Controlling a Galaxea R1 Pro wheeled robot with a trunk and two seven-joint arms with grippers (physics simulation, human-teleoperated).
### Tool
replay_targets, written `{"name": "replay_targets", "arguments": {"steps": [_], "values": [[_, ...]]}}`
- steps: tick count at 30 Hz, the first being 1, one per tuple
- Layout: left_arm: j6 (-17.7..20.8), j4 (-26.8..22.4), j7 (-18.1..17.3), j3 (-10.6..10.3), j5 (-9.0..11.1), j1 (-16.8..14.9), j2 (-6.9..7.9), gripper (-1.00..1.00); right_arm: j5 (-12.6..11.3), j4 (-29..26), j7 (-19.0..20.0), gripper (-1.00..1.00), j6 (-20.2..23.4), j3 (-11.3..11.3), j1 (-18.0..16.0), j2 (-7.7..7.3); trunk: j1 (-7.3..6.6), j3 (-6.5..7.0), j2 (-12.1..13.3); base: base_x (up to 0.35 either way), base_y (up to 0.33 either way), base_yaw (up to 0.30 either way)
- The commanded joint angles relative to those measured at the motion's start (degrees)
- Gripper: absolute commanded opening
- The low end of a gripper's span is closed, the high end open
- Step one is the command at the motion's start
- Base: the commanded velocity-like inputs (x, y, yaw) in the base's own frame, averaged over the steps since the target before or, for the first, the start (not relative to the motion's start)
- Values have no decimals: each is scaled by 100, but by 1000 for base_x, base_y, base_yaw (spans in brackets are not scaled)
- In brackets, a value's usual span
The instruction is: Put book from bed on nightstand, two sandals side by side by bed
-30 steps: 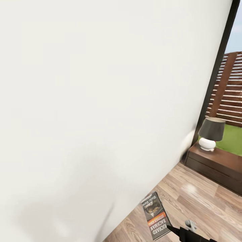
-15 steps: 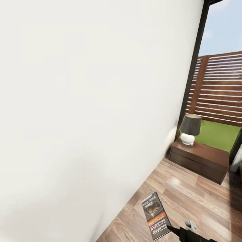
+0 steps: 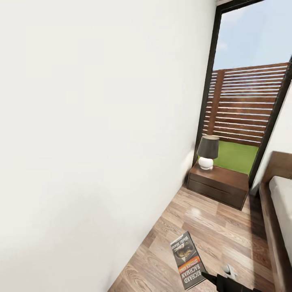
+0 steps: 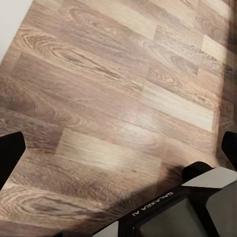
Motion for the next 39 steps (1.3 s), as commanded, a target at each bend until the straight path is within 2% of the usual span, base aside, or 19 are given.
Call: {"name": "replay_targets", "arguments": {"steps": [1, 10, 22, 39], "values": [[-34, 1, -13, 43, -61, -3, 0, 100, -72, -3, 8, -100, 51, 20, -6, -3, 0, -7, -5, 0, 0, -284], [-30, -3, -13, 48, -61, -3, 2, 100, -72, -3, -1, -100, 49, 19, -6, -3, 0, -7, -5, 45, 0, -284], [-30, -4, -13, 52, -61, -3, 3, 100, -72, -3, -4, -100, 49, 19, -6, -3, 0, -7, -5, 300, 0, -278], [-30, -4, -13, 52, -61, -3, 3, 100, -72, -3, 3, -100, 49, 20, -6, -3, 0, -7, -5, 312, 0, -24]]}}
